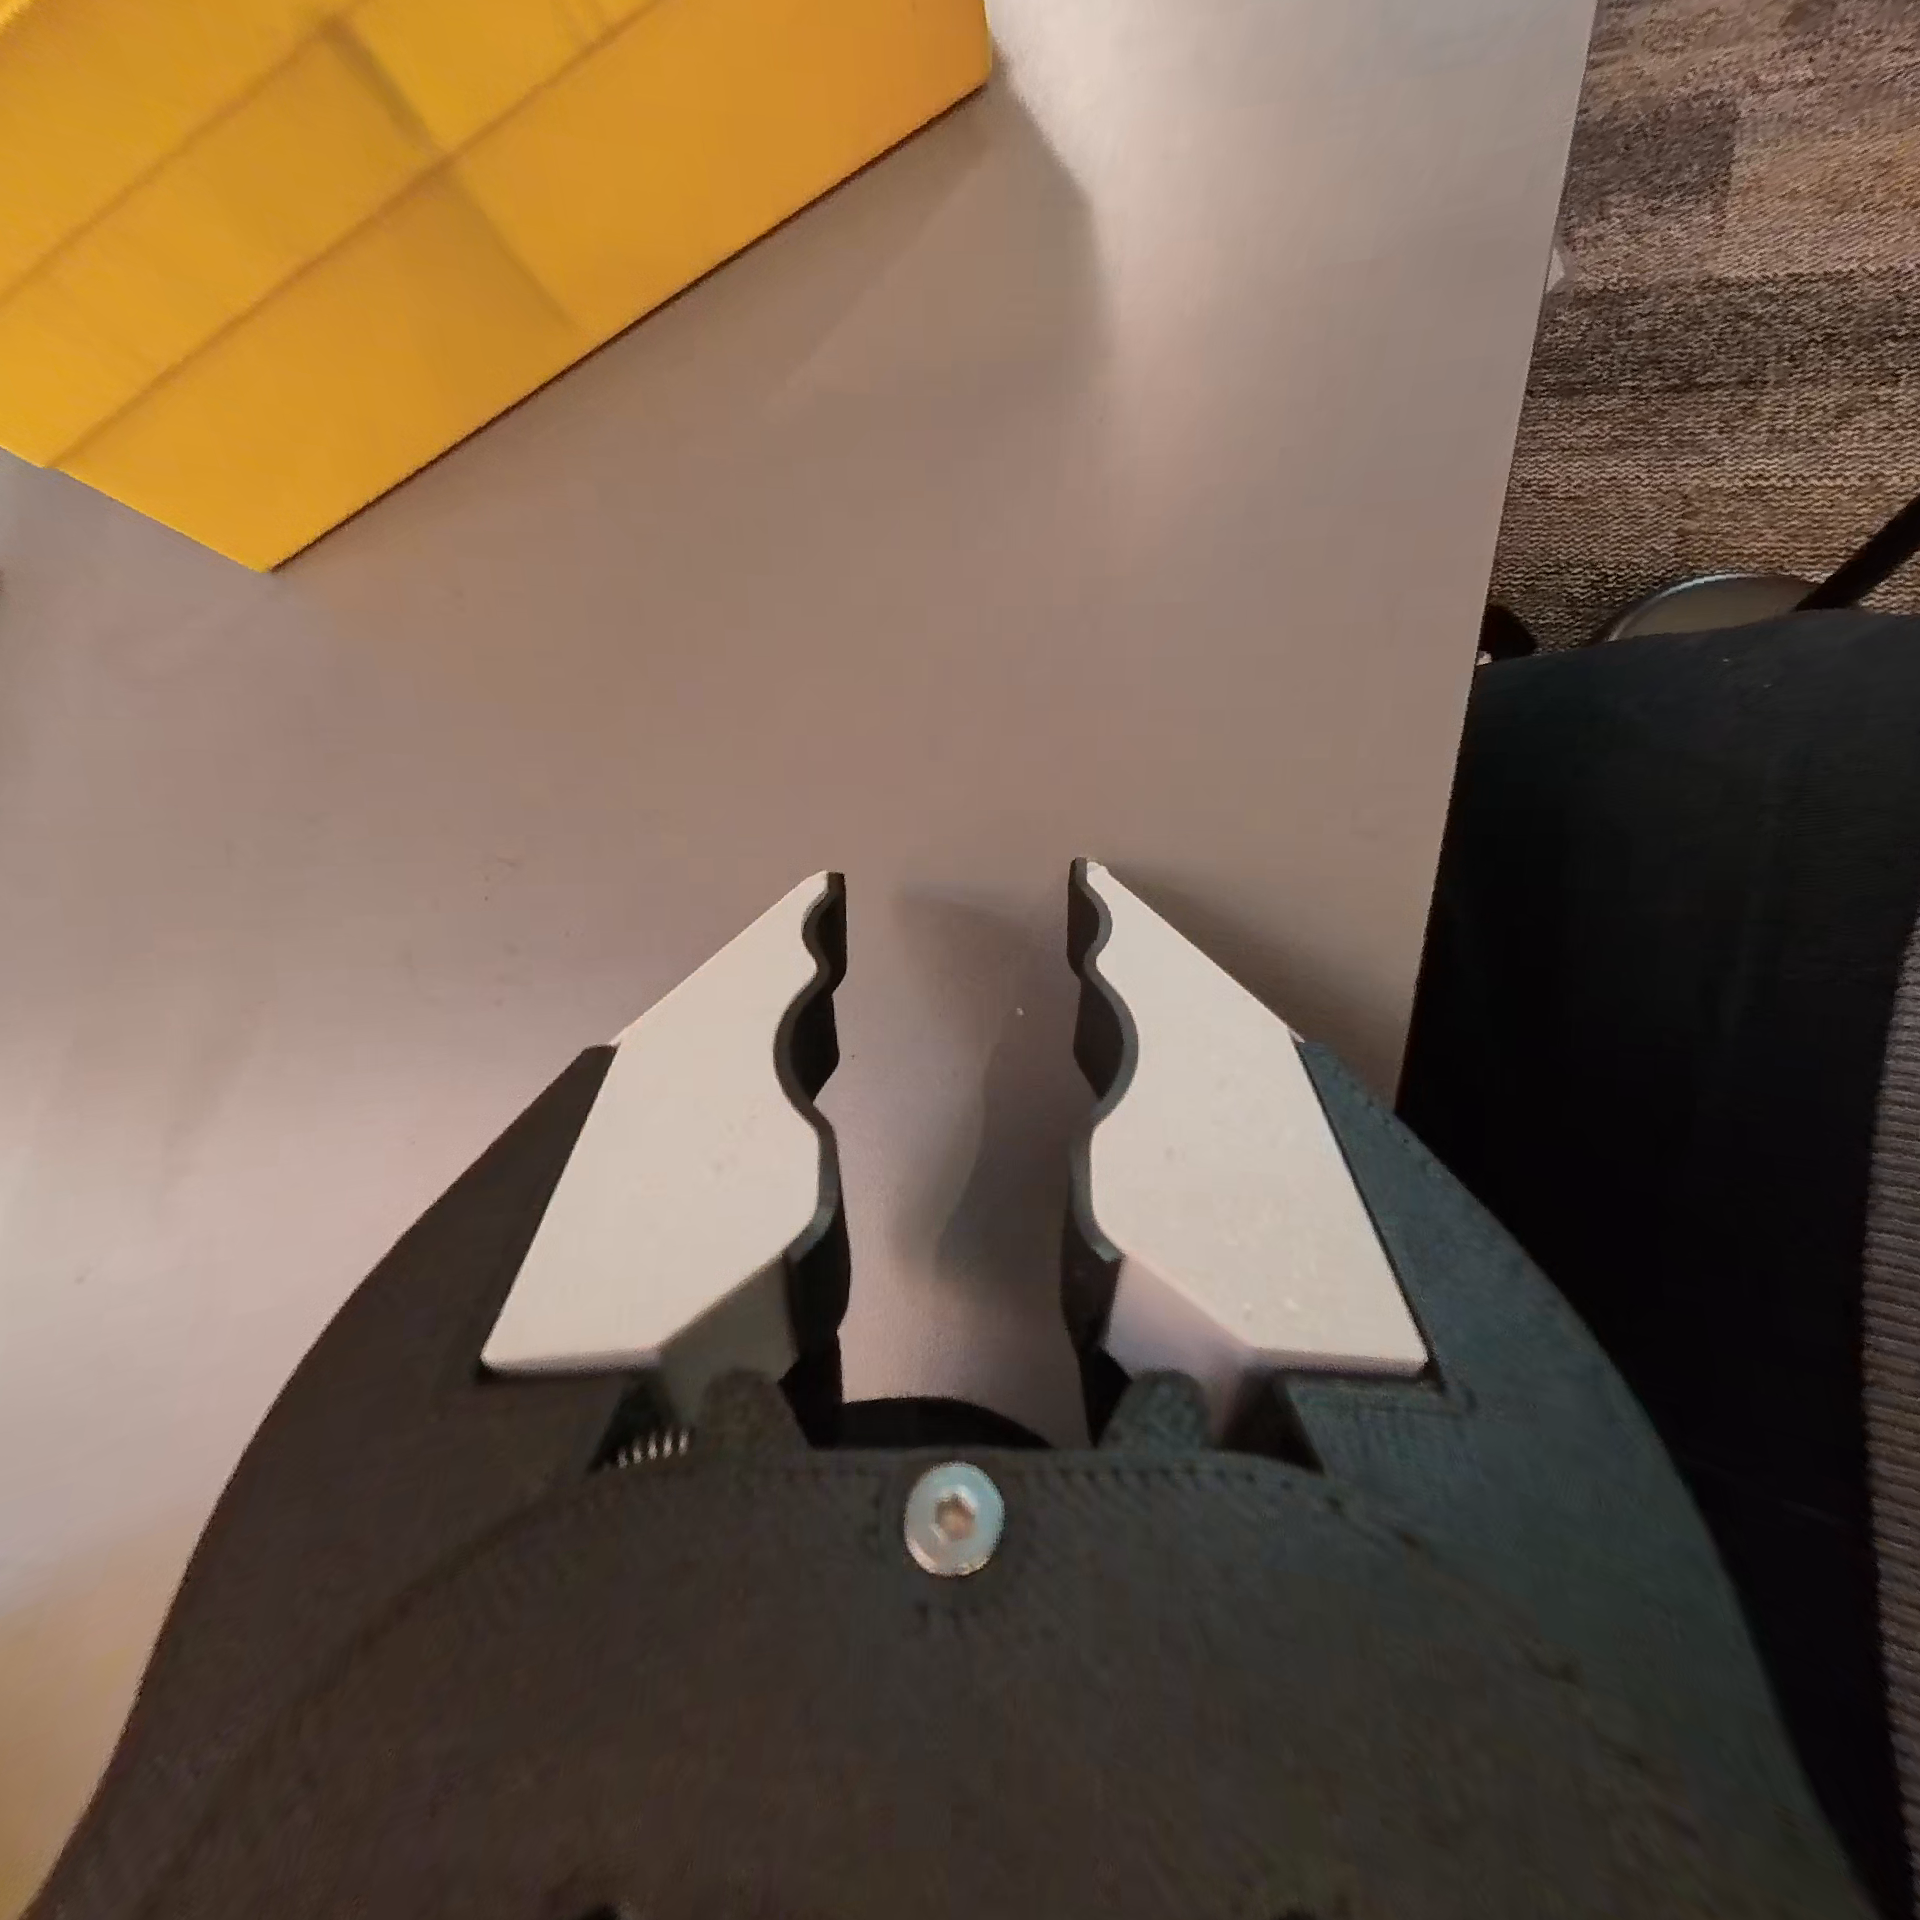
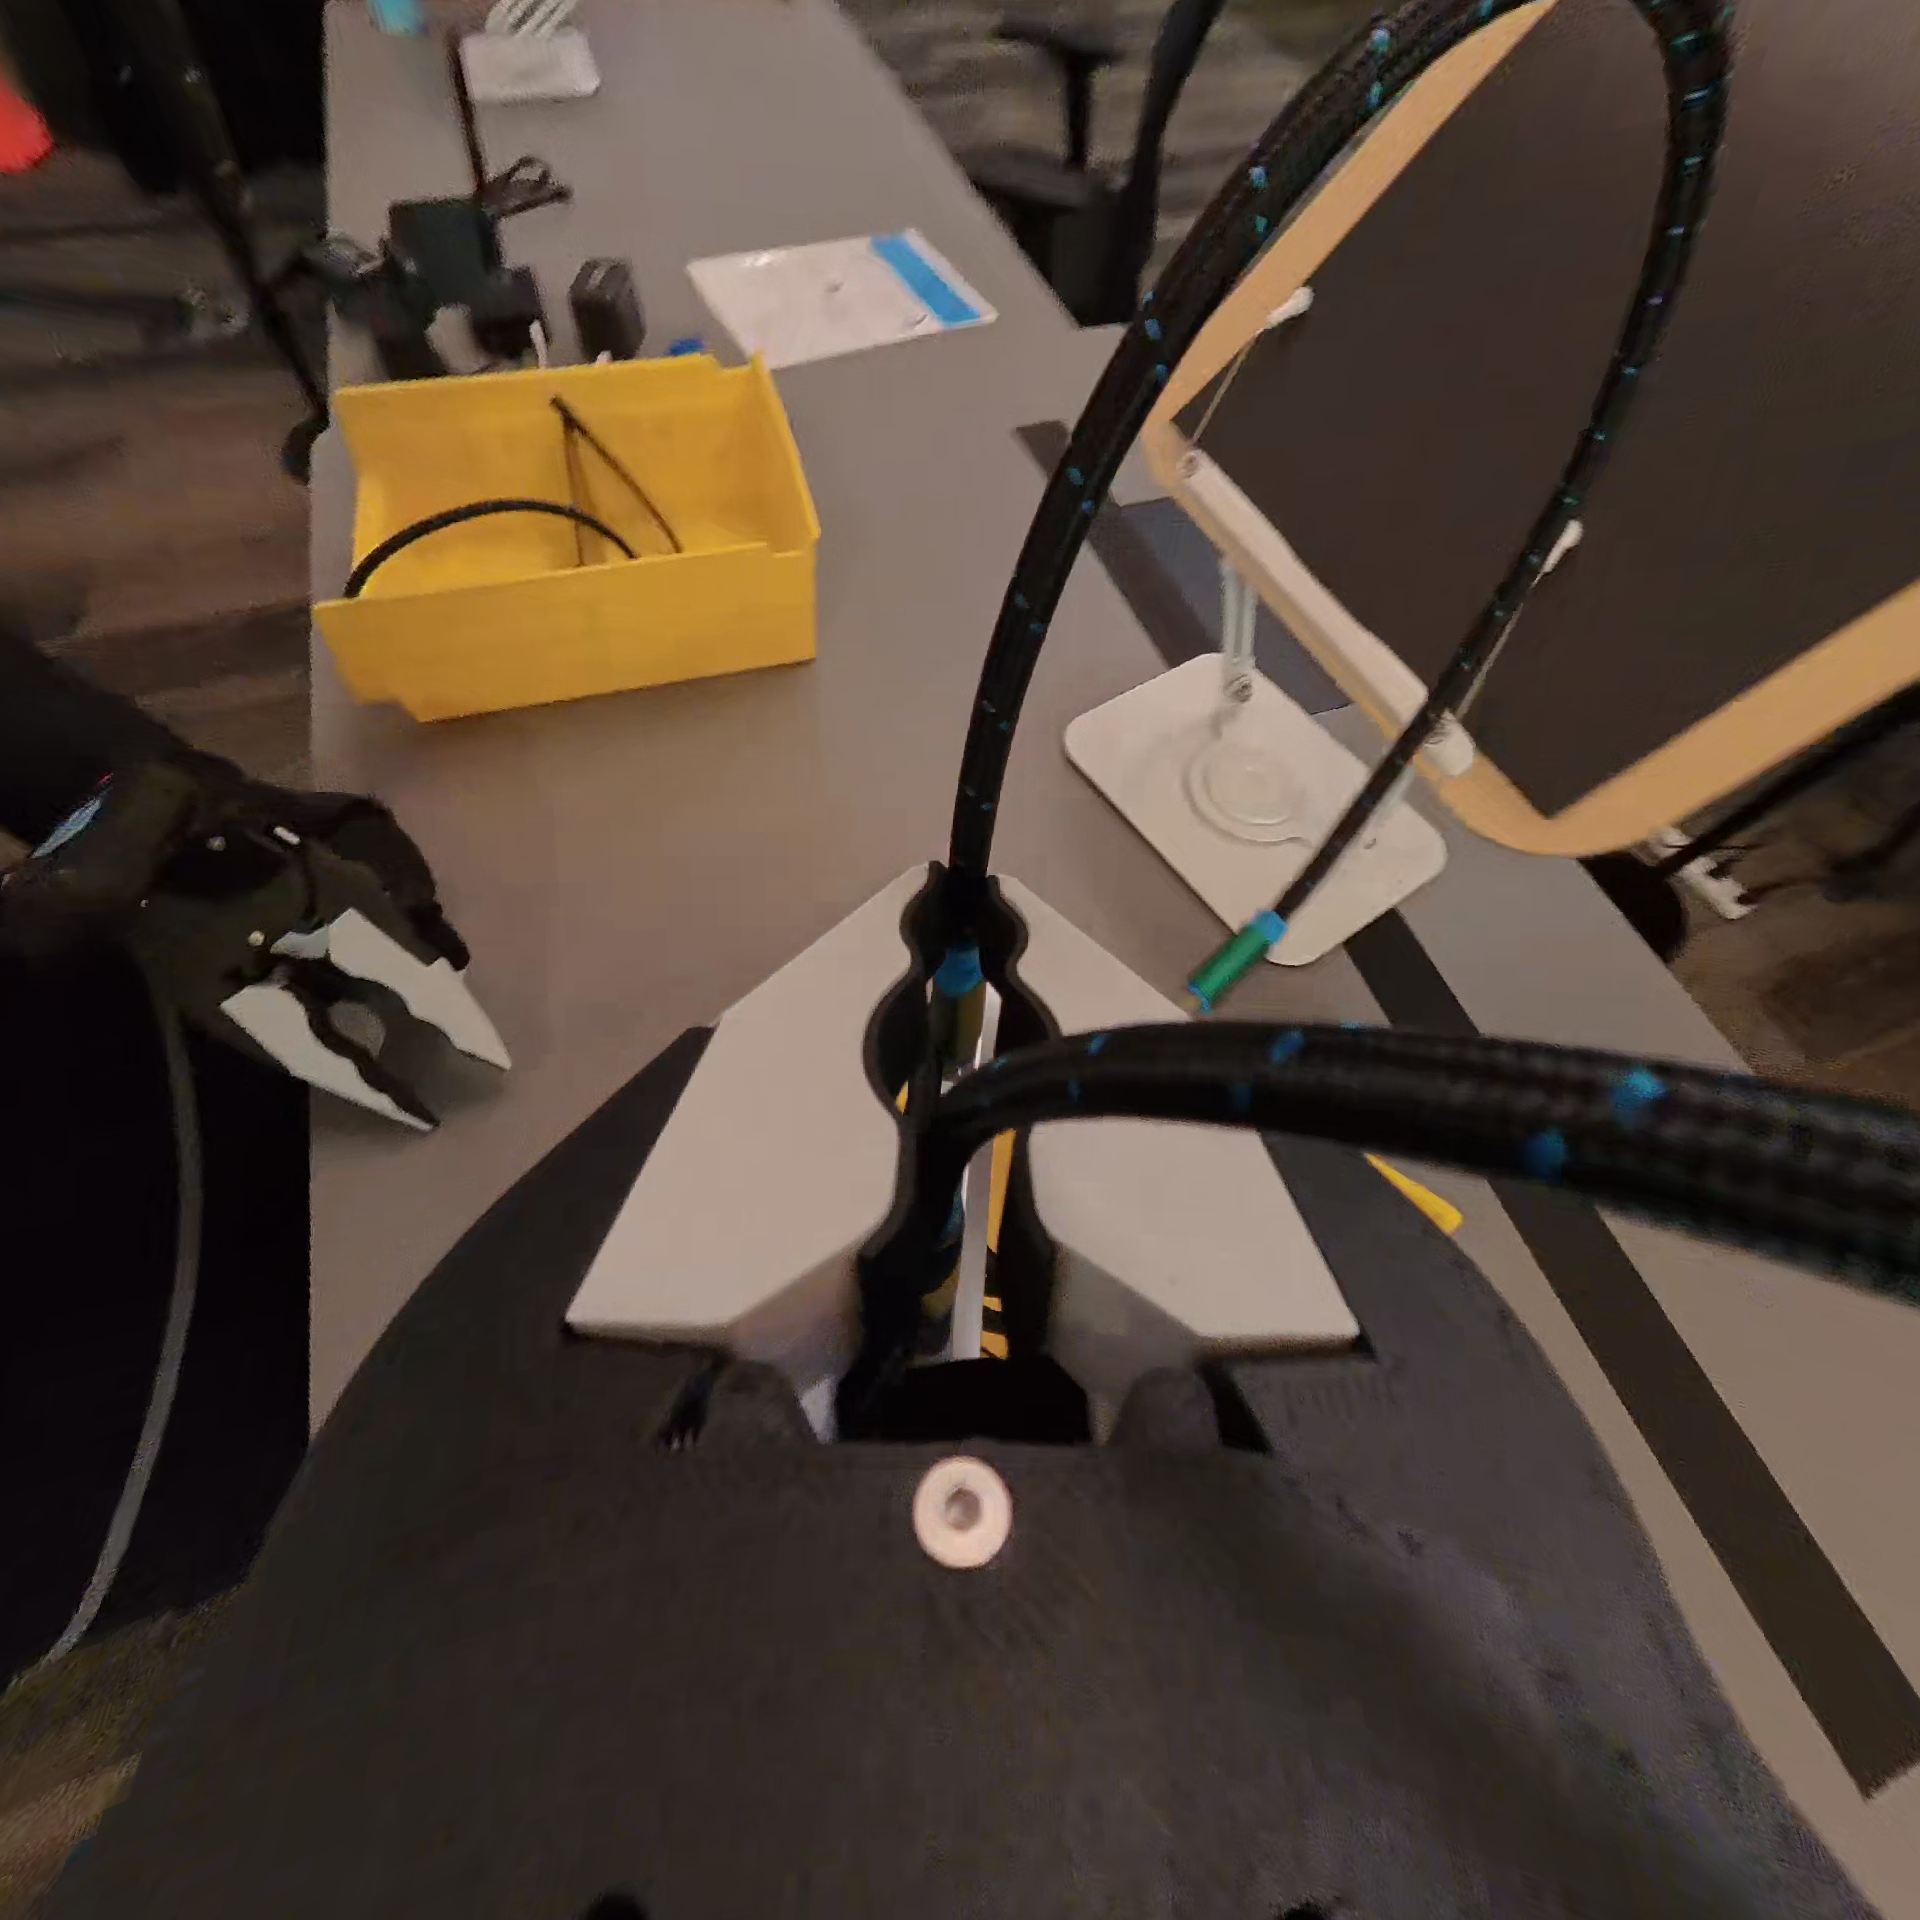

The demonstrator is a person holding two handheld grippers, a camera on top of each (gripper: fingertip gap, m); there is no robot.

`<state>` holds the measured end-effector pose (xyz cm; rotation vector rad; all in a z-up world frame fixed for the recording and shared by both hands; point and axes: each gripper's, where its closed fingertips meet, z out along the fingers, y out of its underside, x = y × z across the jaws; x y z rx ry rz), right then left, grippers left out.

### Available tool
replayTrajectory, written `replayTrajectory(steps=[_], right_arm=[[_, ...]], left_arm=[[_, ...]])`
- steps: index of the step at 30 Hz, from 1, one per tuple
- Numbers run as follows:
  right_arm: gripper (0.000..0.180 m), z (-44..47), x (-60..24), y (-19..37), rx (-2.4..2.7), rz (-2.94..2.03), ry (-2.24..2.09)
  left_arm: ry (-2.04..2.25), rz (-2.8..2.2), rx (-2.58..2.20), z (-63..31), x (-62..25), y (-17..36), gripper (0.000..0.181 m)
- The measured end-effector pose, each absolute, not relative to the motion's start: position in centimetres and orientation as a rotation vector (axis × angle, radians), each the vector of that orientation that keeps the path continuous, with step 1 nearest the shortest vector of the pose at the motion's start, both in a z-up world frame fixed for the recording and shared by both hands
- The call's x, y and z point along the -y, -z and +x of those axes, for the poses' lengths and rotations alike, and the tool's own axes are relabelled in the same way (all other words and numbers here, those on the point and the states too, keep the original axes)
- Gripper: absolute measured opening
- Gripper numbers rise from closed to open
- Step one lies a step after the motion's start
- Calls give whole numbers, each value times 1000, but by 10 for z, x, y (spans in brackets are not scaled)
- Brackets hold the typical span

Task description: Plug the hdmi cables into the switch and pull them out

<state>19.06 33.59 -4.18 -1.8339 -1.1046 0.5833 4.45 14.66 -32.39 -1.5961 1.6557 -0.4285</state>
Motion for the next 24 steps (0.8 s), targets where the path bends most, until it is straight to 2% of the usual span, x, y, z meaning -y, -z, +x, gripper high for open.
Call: replayTrajectory(steps=[15, 24], right_arm=[[3, 160, -325, 108, 1442, -1748, -1112], [4, 143, -343, 135, 1328, -1586, -1337]], left_arm=[[436, -1585, -1667, 45, -145, 324, 40], [439, -1573, -1679, 46, -144, 324, 38]])
